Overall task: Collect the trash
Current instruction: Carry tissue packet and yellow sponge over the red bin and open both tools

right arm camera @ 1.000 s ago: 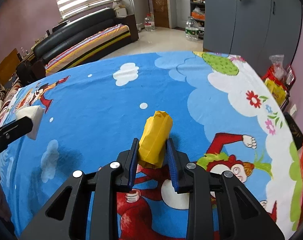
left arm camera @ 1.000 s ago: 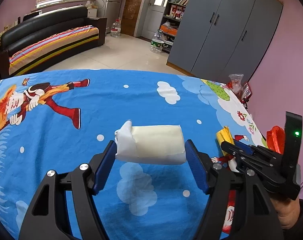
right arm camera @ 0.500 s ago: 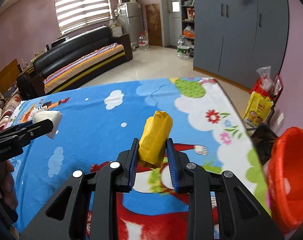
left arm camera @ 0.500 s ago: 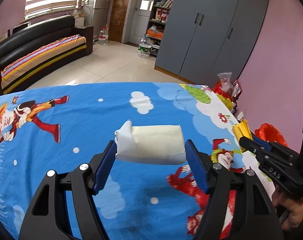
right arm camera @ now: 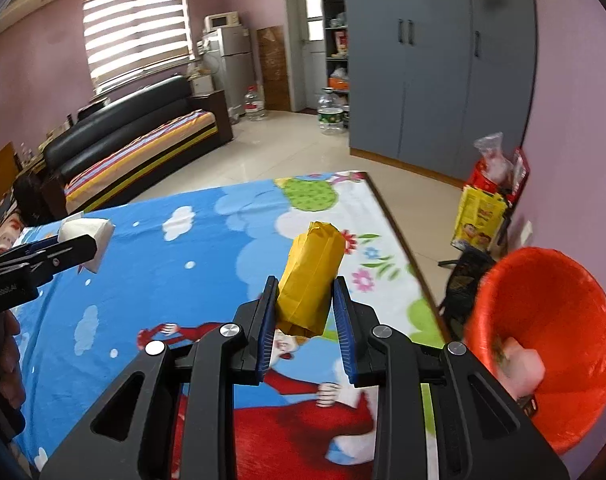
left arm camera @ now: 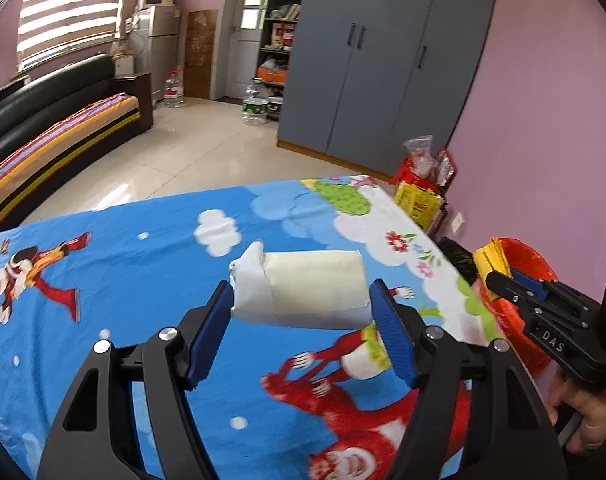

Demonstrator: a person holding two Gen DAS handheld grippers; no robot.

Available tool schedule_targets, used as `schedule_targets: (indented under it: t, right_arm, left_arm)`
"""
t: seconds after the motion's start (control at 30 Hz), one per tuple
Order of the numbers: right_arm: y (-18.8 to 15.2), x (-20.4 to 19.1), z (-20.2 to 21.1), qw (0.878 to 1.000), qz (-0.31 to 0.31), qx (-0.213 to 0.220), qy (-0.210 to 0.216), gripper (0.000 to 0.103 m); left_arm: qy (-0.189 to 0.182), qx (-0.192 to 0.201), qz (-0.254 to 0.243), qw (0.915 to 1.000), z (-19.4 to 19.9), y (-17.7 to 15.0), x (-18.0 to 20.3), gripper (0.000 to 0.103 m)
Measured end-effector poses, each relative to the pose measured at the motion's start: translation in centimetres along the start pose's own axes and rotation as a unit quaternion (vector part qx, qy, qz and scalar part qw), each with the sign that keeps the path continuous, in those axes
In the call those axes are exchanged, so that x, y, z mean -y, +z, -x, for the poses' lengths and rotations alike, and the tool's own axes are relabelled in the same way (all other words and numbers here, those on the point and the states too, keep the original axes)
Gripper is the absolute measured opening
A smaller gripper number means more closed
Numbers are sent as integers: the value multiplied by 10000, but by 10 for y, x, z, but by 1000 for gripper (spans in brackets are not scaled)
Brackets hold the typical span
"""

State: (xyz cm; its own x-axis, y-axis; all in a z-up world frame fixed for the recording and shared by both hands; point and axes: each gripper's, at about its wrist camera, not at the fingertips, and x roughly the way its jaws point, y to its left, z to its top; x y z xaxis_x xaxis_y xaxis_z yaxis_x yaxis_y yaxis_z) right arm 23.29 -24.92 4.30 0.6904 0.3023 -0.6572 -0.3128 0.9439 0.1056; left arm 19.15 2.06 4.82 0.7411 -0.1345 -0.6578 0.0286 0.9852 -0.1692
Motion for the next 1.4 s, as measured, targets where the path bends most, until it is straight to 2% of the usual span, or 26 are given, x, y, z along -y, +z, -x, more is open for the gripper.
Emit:
schedule_targets:
  t: [0.3,0.57,1.0,1.23,1.4]
  right_arm:
    - [-7,55,17,9987,-327,78,-391,28]
    - [-13,112,39,9944,-642,199,-817,28]
    - [-23,192,57,9846,-1023,268,-1388,28]
    - [-26,215,61,9791,-1132,261,-1668,29]
    - [-28,224,64,9761,-1162,284,-1815,30]
  left_arm:
    - [-426,-118,-444,9980,-25,11,64,67]
    - [-872,-186,-845,9924,-51,22,133,67]
    - [-1671,-295,-1530,9735,-91,38,252,68]
    - [-1946,-426,-1703,9650,-110,37,288,68]
    - [-2192,-498,-1637,9606,-121,38,302,68]
